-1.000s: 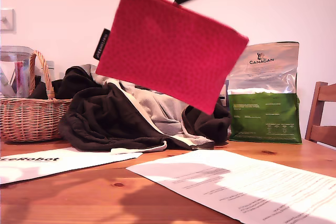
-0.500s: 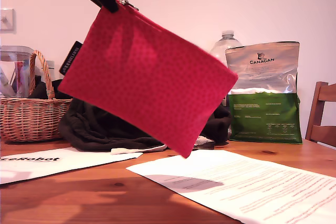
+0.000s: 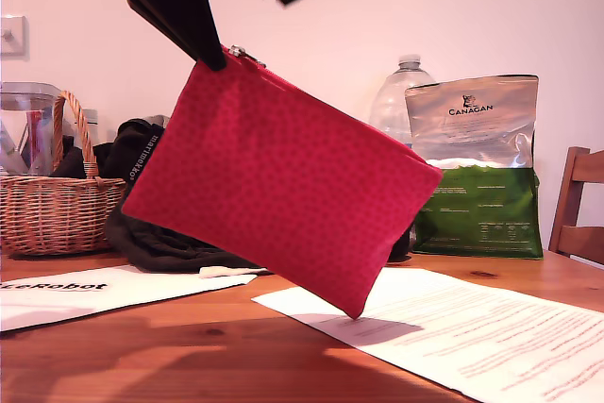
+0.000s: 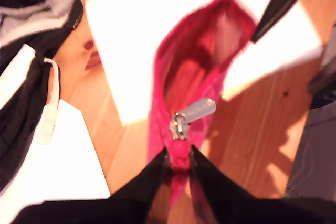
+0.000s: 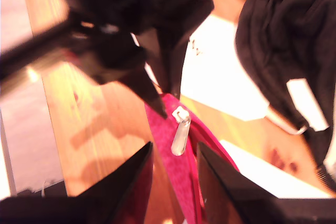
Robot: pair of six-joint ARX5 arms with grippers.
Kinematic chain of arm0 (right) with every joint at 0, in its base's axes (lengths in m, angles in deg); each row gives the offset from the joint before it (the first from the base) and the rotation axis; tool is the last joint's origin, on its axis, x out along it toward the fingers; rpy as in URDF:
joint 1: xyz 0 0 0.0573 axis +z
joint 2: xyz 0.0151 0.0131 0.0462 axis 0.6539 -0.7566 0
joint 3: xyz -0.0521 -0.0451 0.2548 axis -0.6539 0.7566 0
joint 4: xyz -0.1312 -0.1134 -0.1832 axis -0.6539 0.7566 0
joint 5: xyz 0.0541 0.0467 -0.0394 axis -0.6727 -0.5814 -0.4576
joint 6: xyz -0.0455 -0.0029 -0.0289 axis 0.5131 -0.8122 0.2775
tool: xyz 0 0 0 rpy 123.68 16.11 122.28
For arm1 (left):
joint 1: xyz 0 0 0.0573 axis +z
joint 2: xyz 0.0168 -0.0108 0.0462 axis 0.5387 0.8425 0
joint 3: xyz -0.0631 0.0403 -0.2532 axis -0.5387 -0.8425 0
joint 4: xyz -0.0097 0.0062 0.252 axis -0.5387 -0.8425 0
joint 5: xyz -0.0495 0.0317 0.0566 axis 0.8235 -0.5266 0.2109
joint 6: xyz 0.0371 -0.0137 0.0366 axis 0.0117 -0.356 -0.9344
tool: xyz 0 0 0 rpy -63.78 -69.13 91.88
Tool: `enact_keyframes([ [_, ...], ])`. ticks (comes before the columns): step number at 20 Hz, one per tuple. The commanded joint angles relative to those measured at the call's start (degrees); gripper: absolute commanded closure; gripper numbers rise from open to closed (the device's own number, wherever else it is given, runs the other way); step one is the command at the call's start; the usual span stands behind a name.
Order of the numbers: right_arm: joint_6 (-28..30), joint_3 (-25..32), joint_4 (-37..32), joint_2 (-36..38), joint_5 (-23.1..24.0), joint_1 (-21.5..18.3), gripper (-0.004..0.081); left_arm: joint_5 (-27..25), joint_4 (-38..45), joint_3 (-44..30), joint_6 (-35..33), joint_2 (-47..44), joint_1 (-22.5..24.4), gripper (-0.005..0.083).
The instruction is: Close the zipper in the zip bag in front of you
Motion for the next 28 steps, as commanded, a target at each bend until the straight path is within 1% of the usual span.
enact_keyframes([
  [1, -0.17, 0.2, -0.96, -2.03, -0.44, 0.11, 0.0533, 0.07, 0.28, 0.0, 0.2, -0.35, -0.17, 0.0795],
  [3, -0.09, 0.2, -1.97, -2.69, -0.46, 0.15, 0.0533, -0.39, 0.17, 0.0, 0.2, -0.35, -0.17, 0.0795],
  [7, 0.33, 0.2, -1.44, -4.35, -1.57, -0.15, 0.0534, -0.74, 0.39, 0.02, 0.2, -0.35, -0.17, 0.0795],
  [9, 1.33, 0.2, -2.03, -4.76, -1.55, -0.28, 0.0542, -0.72, 0.39, 0.0, 0.17, -0.35, -0.17, 0.0795],
  [18, 1.36, 0.2, -3.32, -6.54, -1.77, -1.4, 0.0543, -0.72, 0.28, 0.02, 0.17, -0.42, -0.17, 0.0795],
  [22, 1.33, 0.2, -3.65, -6.6, -1.99, -2.03, 0.0594, -0.72, 0.28, 0.02, 0.17, -0.42, -0.17, 0.0795],
  [25, 1.11, 0.2, -3.54, -6.67, -3.5, -2.03, 0.0593, -0.72, 0.31, 0.02, 0.17, -0.42, -0.17, 0.0795],
  [28, 1.05, 0.2, -3.58, -7.21, -3.5, -2.03, 0.0593, -0.72, 0.28, 0.02, 0.17, -0.42, -0.17, 0.0796],
])
